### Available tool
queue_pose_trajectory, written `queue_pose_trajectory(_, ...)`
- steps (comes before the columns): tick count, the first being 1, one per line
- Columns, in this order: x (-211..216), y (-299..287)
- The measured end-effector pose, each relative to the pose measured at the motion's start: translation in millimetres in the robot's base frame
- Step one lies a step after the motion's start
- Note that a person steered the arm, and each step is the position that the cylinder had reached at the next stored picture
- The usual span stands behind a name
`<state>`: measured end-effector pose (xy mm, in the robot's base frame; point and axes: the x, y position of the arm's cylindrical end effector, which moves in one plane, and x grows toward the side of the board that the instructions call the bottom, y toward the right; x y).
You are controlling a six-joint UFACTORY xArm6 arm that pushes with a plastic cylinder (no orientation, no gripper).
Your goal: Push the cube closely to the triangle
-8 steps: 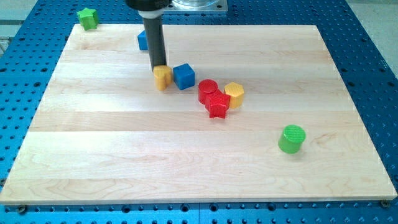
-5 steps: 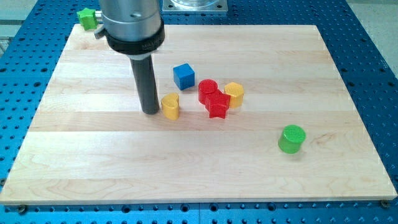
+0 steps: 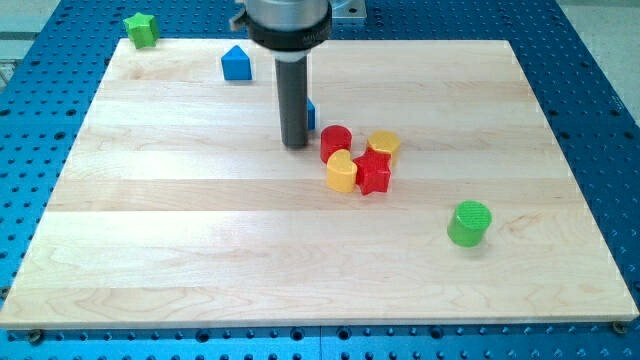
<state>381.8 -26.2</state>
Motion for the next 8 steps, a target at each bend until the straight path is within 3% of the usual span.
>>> queue_pose_trajectory(2,-45,37)
queue_pose_trajectory(4,-79,-63)
queue_pose_trajectory(6,-64,-1)
queue_pose_trajectory(7,-99,35)
queue_pose_trajectory(8,-130,2)
